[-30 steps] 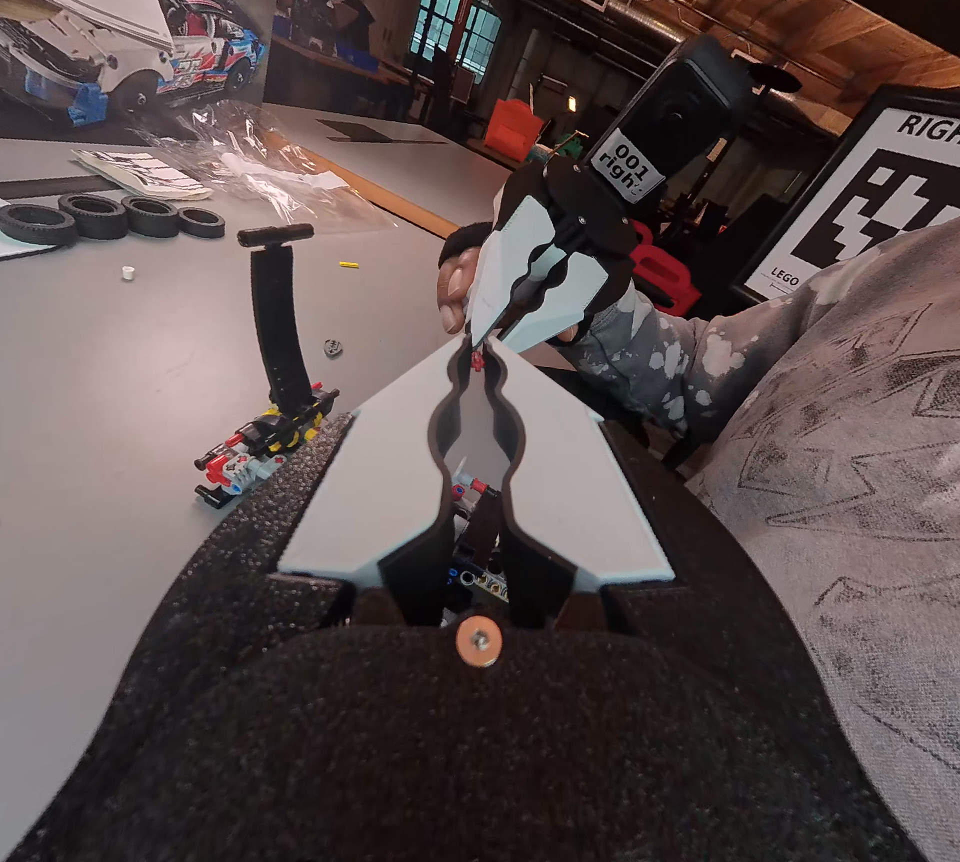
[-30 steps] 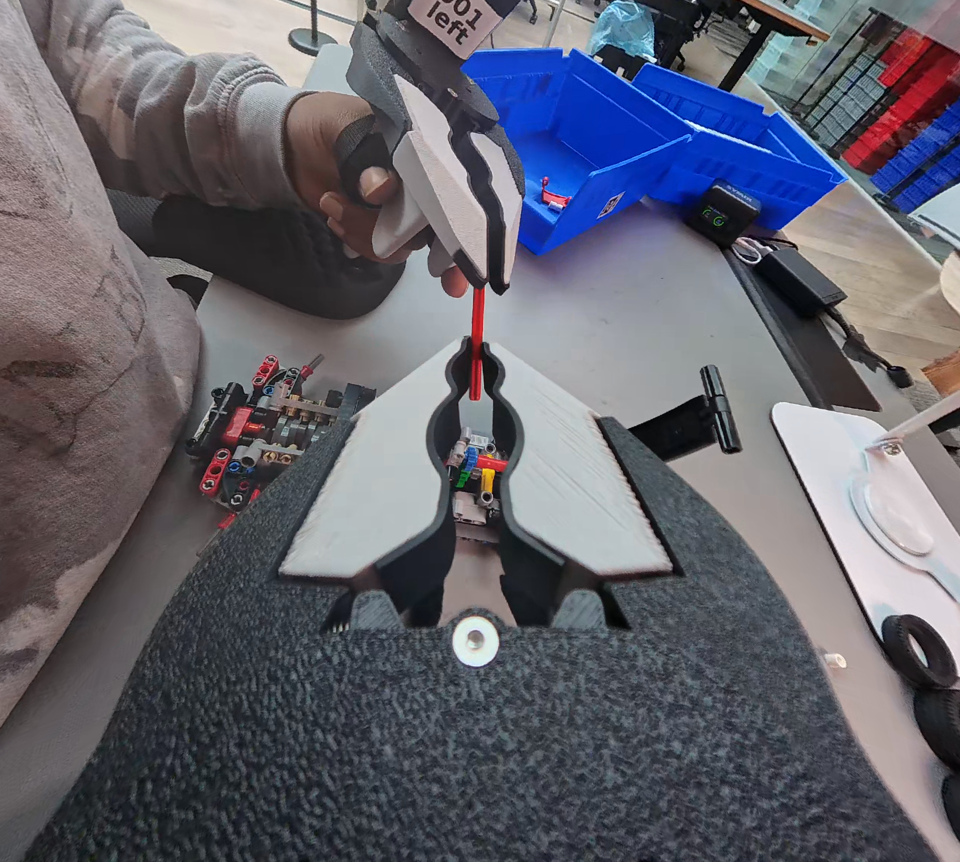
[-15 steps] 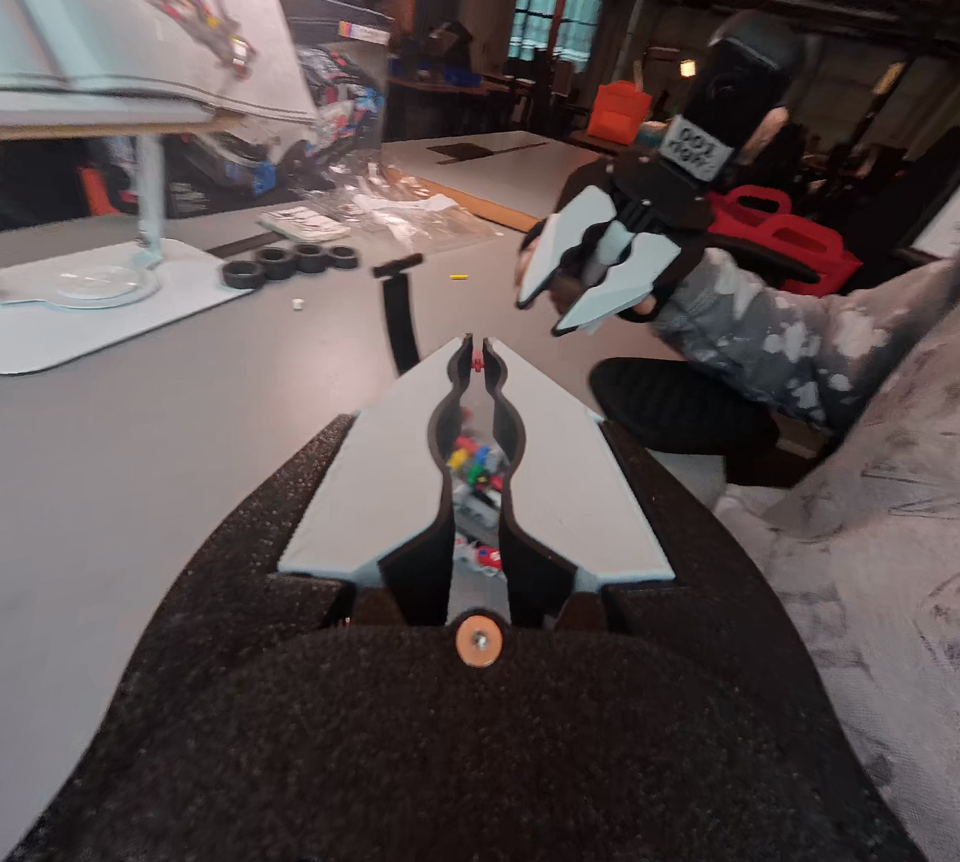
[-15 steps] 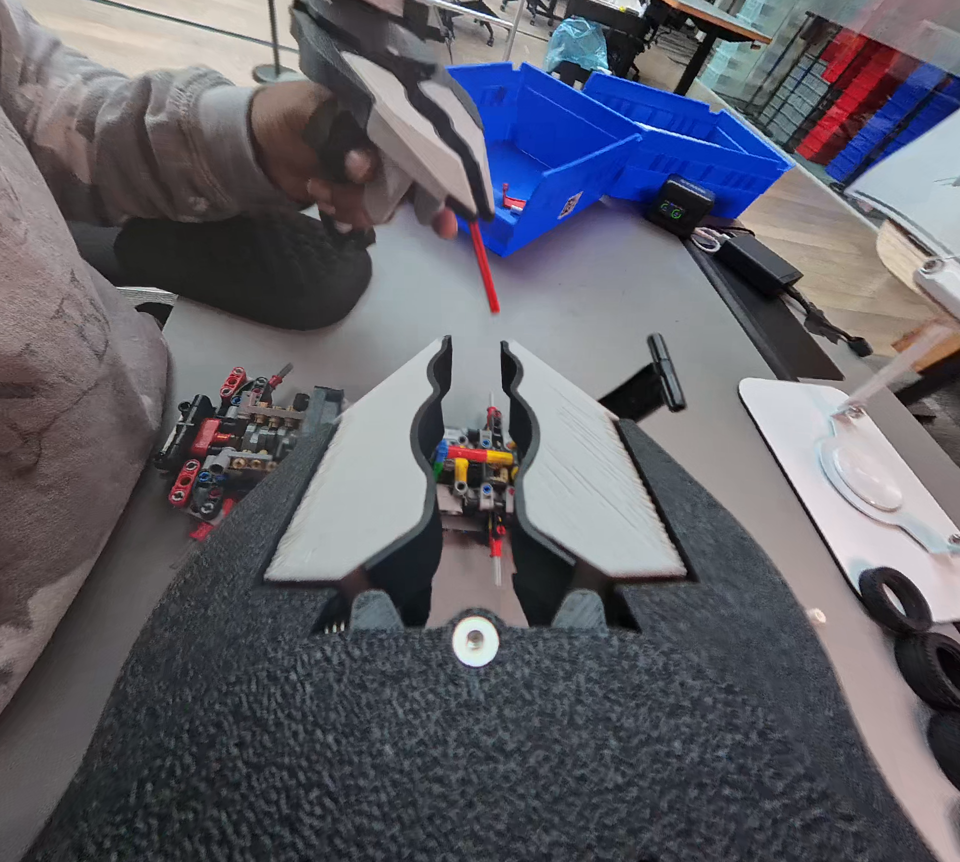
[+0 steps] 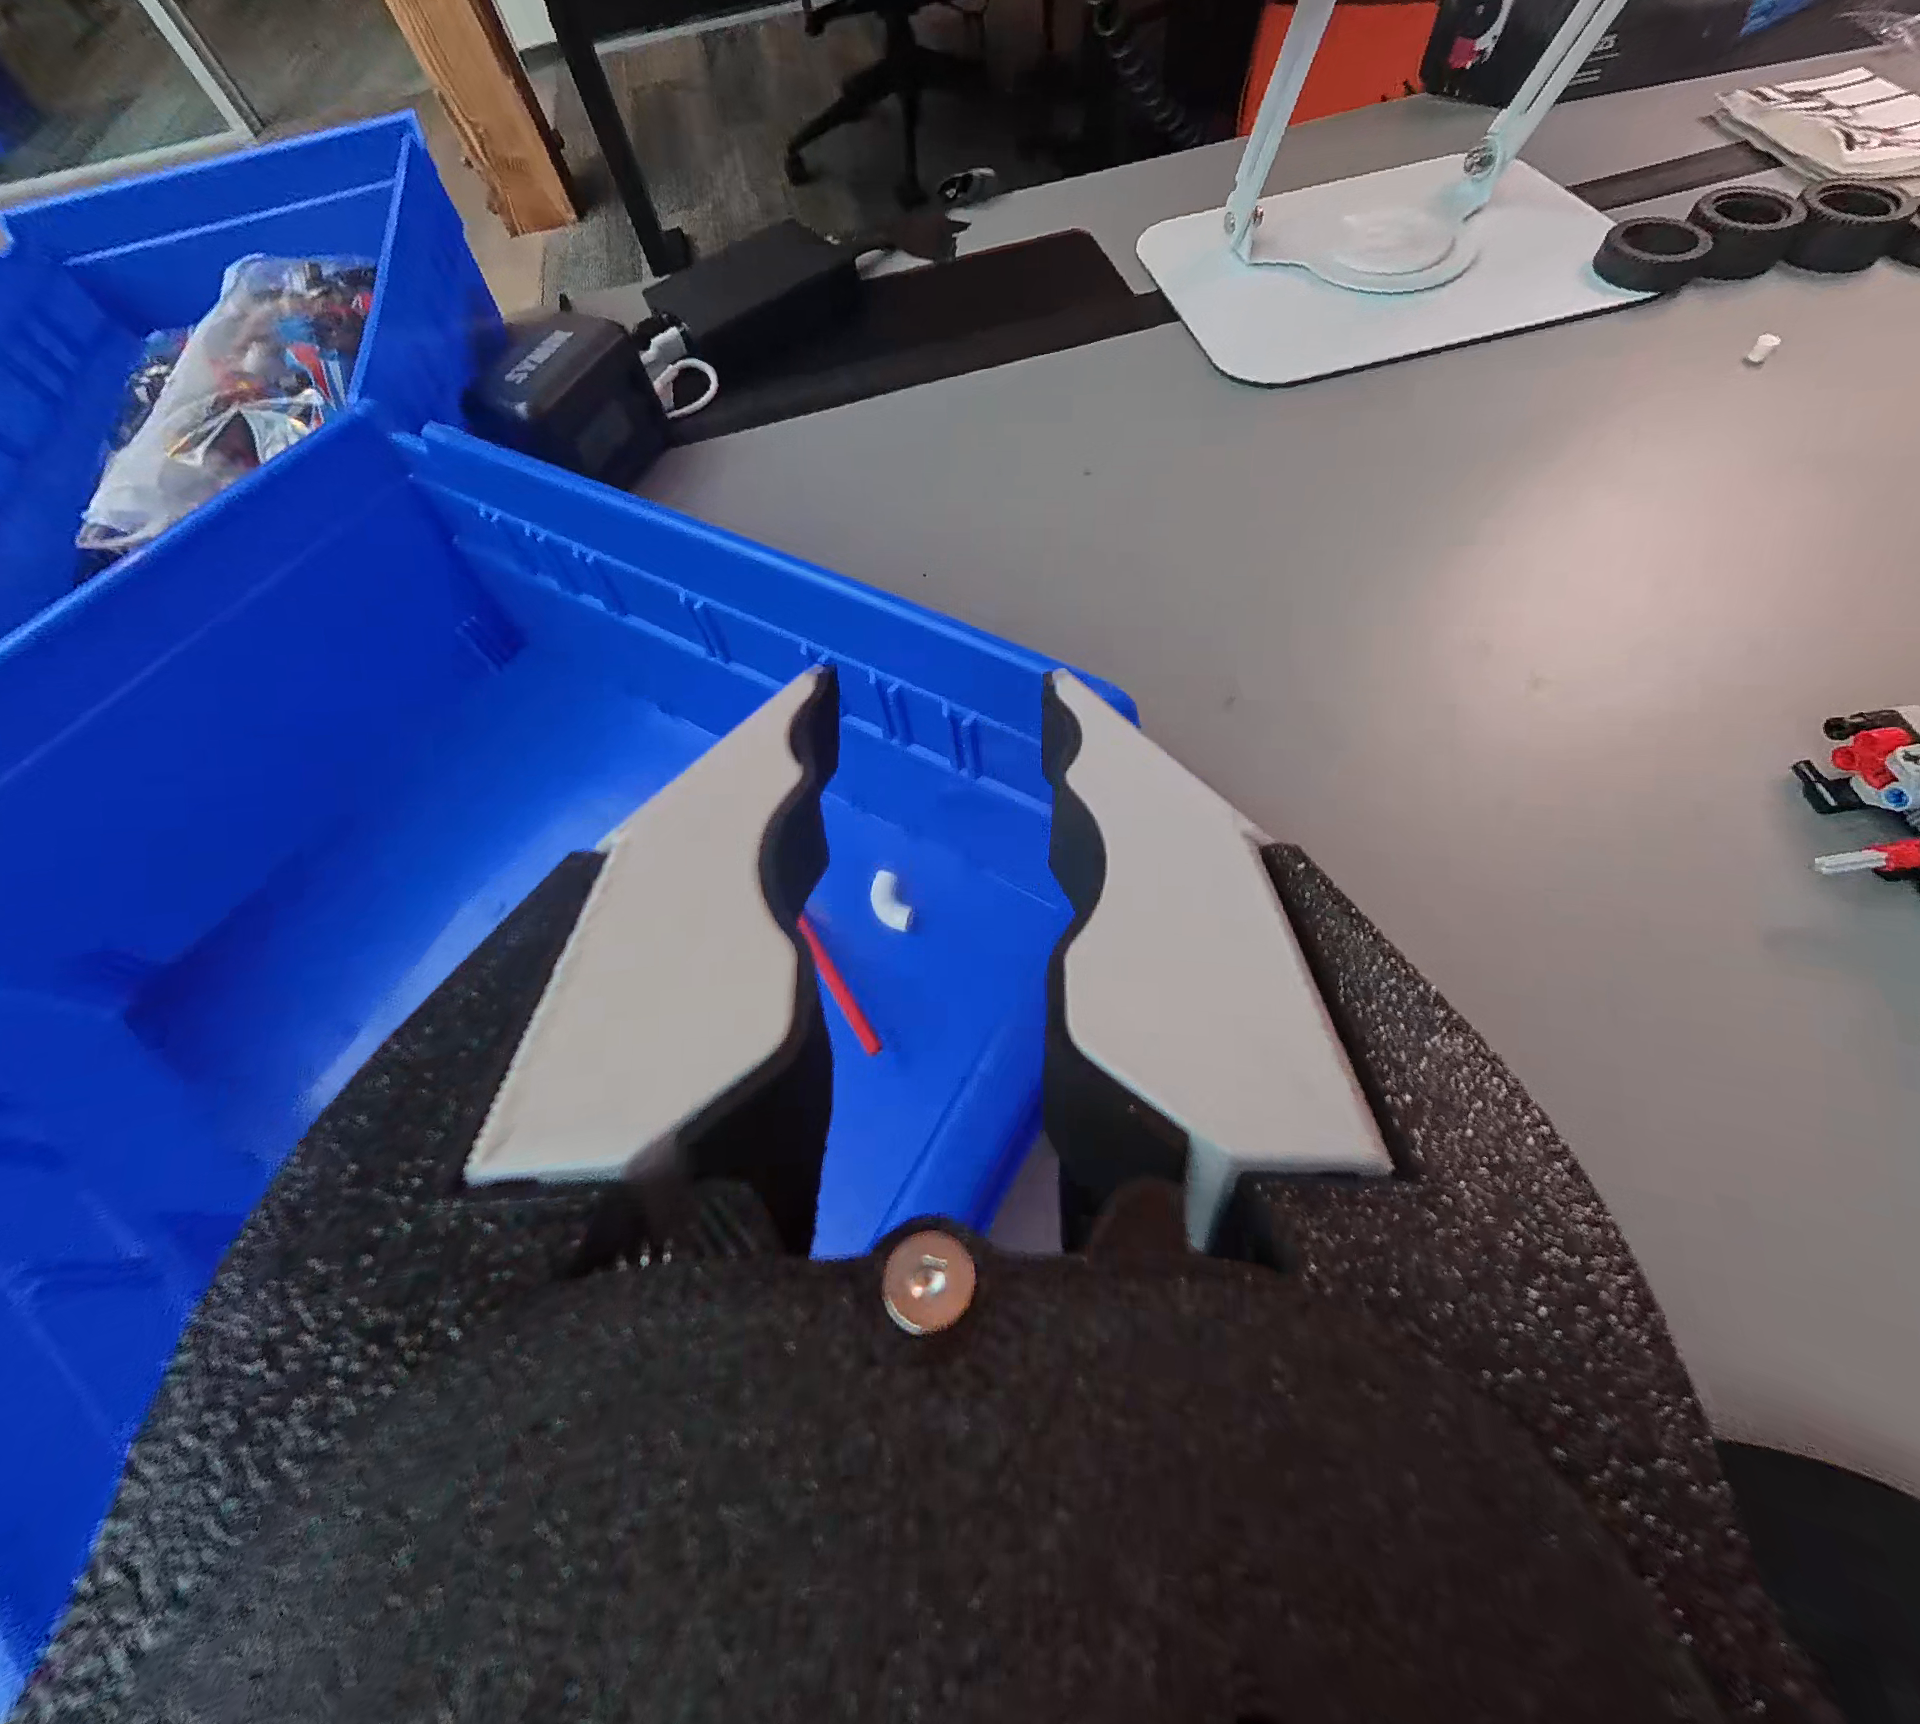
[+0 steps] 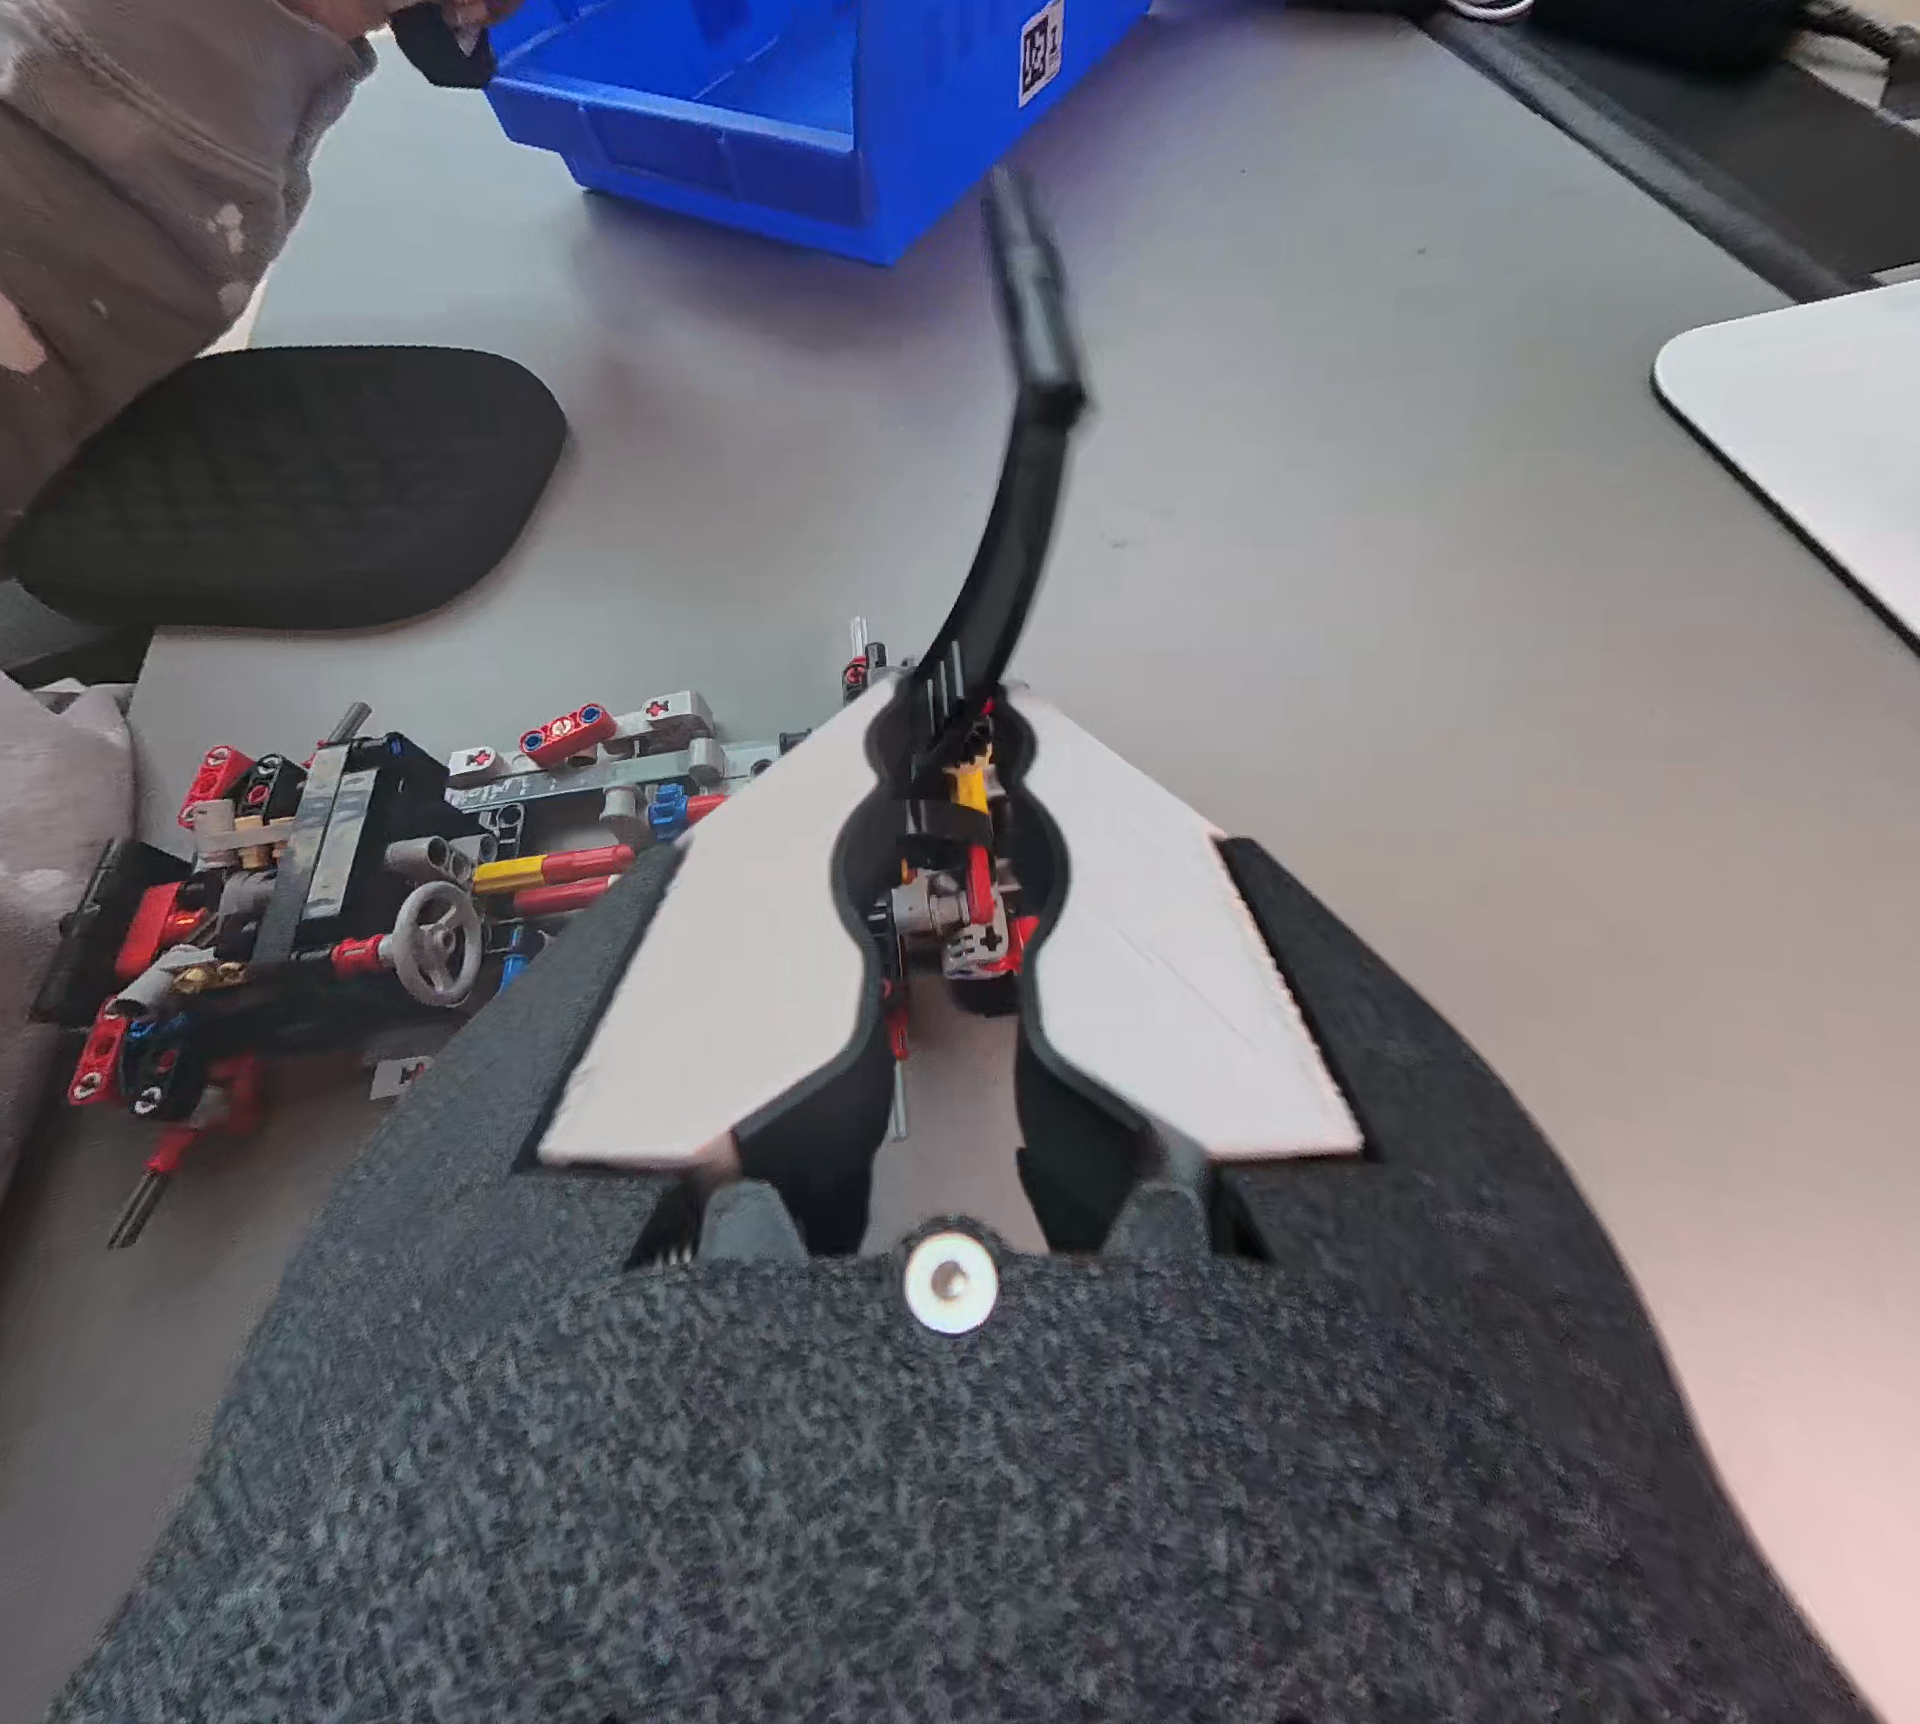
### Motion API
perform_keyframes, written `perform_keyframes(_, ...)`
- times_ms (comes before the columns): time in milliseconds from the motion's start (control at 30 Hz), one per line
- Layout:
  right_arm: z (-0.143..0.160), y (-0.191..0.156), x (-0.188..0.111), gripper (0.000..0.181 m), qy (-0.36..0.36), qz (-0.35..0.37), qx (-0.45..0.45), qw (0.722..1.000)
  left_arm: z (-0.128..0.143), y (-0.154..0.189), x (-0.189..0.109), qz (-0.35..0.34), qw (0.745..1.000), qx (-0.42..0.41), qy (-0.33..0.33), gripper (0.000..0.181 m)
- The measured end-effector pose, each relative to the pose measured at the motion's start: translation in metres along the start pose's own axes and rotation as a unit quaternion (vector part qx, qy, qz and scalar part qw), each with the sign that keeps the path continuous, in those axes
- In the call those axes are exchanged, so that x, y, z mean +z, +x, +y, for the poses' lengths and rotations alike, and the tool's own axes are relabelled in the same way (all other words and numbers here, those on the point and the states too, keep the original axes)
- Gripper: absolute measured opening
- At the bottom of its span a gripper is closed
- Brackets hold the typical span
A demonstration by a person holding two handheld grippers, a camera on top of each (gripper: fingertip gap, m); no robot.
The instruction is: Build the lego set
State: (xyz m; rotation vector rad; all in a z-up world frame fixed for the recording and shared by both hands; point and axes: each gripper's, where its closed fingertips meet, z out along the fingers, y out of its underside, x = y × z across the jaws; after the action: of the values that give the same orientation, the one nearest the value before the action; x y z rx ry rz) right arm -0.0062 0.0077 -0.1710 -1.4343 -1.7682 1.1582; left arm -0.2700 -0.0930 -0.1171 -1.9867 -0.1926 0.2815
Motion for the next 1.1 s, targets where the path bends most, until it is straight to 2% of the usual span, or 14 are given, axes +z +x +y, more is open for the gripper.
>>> perform_keyframes(100, -0.006, 0.006, 0.0, 0.002, 0.012, 0.003, 0.021, 1.0, -0.011, 0.013, -0.001, 0.019, 0.999, 0.02, 0.019, 0.04)
perform_keyframes(200, -0.002, 0.05, -0.017, 0.002, 0.034, 0.098, 0.07, 0.992, -0.019, 0.026, -0.003, 0.035, 0.998, 0.034, 0.039, 0.039)
perform_keyframes(333, 0.015, 0.104, -0.056, 0.002, 0.072, 0.222, 0.188, 0.954, -0.019, 0.041, -0.002, 0.057, 0.996, 0.047, 0.042, 0.039)
perform_keyframes(433, 0.026, 0.123, -0.08, 0.002, 0.082, 0.282, 0.226, 0.929, -0.019, 0.053, -0.001, 0.073, 0.995, 0.056, 0.045, 0.039)
perform_keyframes(600, 0.034, 0.117, -0.087, 0.004, 0.096, 0.263, 0.265, 0.923, -0.016, 0.078, 0.004, 0.109, 0.991, 0.07, 0.039, 0.039)
perform_keyframes(700, 0.035, 0.12, -0.091, 0.008, 0.131, 0.218, 0.331, 0.909, -0.012, 0.091, 0.007, 0.121, 0.988, 0.086, 0.031, 0.039)
perform_keyframes(800, 0.028, 0.119, -0.109, 0.03, 0.208, 0.147, 0.418, 0.872, -0.008, 0.1, 0.006, 0.131, 0.986, 0.098, 0.028, 0.039)
perform_keyframes(833, 0.028, 0.118, -0.119, 0.033, 0.226, 0.135, 0.43, 0.864, -0.008, 0.103, 0.005, 0.137, 0.986, 0.095, 0.029, 0.039)
perform_keyframes(867, 0.031, 0.116, -0.126, 0.032, 0.225, 0.14, 0.421, 0.868, -0.008, 0.106, 0.003, 0.144, 0.985, 0.089, 0.032, 0.038)
perform_keyframes(933, 0.046, 0.104, -0.128, 0.028, 0.158, 0.163, 0.349, 0.909, -0.009, 0.116, -0.001, 0.166, 0.982, 0.079, 0.039, 0.037)
perform_keyframes(1000, 0.069, 0.084, -0.117, 0.028, 0.046, 0.165, 0.244, 0.955, -0.012, 0.131, -0.004, 0.199, 0.976, 0.074, 0.049, 0.037)
perform_keyframes(1067, 0.094, 0.076, -0.108, 0.029, -0.07, 0.185, 0.124, 0.972, -0.014, 0.153, -0.008, 0.244, 0.965, 0.074, 0.057, 0.036)
perform_keyframes(1100, 0.099, 0.072, -0.103, 0.03, -0.102, 0.178, 0.082, 0.975, -0.014, 0.164, -0.01, 0.266, 0.959, 0.074, 0.058, 0.035)
